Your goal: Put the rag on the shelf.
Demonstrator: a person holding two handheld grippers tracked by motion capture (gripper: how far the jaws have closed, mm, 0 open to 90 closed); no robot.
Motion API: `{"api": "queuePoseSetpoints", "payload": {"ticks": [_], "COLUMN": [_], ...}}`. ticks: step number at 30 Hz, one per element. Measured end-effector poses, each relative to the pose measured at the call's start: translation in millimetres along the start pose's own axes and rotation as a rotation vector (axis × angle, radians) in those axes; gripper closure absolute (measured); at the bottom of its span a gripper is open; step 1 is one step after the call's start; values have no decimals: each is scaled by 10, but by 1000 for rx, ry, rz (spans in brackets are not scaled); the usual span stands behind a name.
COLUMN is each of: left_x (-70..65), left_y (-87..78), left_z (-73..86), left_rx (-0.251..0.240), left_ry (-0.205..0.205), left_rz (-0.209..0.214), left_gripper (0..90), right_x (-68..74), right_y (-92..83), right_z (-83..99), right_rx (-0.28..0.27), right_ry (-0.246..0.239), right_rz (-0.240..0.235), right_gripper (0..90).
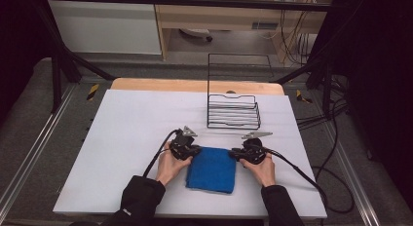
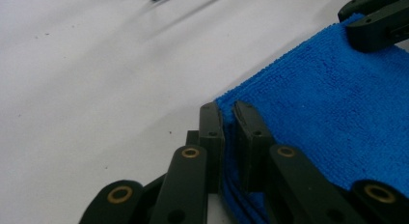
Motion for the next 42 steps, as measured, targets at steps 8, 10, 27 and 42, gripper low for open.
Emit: {"api": "queuePoseSetpoints", "payload": {"ticks": [8,10,27,42], "left_x": [26,33,-74,-189], "left_y": [-21,-48,-484,-804], "left_z": [8,4,-84,-226], "left_rx": [-25,-33,-170,-275], "left_ry": [-48,-53,-60,-31], "left_rz": [39,41,39,39], "left_gripper": [837,838,839,839], "right_x": [31,41,280,411], "right_y": [-42,-63,-417,-677], "right_z": [-30,-47,-275,-436], "right_rx": [-9,-20,-179,-281], "right_ry": [18,23,-84,-152], "right_rz": [-19,-23,-46,-22], "right_gripper": [862,862,864,864]}}
Point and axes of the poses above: each handheld gripper's, and its own axes: y roughly forward along the jaws, z roughly out of its underside, x roughly to its left, the point moved 9 cm from there along y, roughly forward along the jaws, and after that the axes turned 1 degree about -z, right-handed, at the moved point
